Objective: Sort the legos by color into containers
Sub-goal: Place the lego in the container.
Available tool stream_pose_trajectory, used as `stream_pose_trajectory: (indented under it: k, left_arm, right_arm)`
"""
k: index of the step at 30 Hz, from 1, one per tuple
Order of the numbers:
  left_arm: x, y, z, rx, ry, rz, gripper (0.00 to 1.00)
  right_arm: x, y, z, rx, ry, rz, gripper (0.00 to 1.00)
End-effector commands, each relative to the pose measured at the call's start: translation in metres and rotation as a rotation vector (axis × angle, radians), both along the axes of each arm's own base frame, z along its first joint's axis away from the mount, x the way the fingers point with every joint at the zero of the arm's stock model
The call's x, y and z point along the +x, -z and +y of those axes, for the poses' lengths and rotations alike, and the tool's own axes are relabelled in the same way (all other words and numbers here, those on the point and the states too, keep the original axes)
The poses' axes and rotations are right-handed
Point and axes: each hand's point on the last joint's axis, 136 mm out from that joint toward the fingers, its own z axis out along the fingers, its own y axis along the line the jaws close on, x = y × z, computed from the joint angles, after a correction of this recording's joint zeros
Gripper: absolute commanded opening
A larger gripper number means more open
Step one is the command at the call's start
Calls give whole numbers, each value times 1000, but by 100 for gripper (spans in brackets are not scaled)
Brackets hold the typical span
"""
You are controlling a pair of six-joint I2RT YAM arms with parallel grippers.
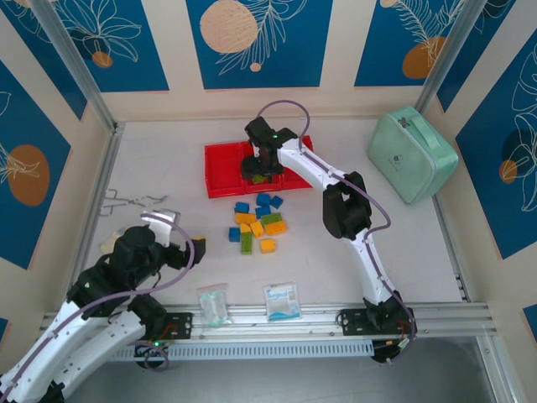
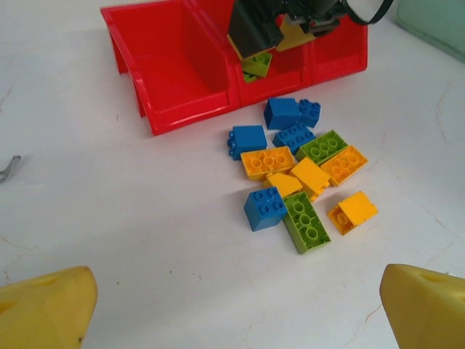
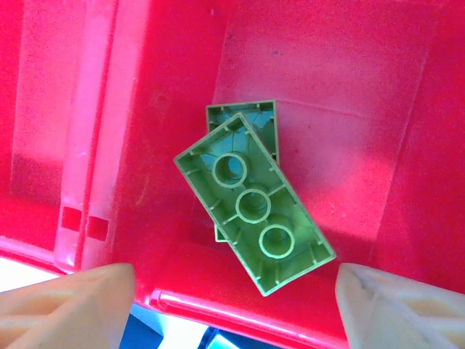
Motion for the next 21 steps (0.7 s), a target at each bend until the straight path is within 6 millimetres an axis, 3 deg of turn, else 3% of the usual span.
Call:
stream_pose_trajectory:
  k: [1, 5, 10, 12, 16, 21]
  left_arm:
    - [-3, -11, 3, -30, -8, -50, 99]
    - [-3, -13, 4, -40, -7, -60, 99]
    - [-3, -10, 0, -33, 7, -43, 99]
    - [-3, -9, -1, -32, 13, -37, 99]
    - [-2, -6, -4, -26, 23, -25, 99]
    - [-2, -5, -7, -23, 37, -17, 99]
  right_arm:
    - [-8, -44, -9, 70, 39, -24, 88]
    - [-29, -68, -16, 137, 23, -7, 89]
    - [-62, -71, -36, 138, 27, 24, 89]
    - [-75, -63, -45, 133, 25, 34, 89]
    - [-92, -24, -63, 88, 3, 103, 87]
    - [-109, 16, -63, 60, -6, 208, 77]
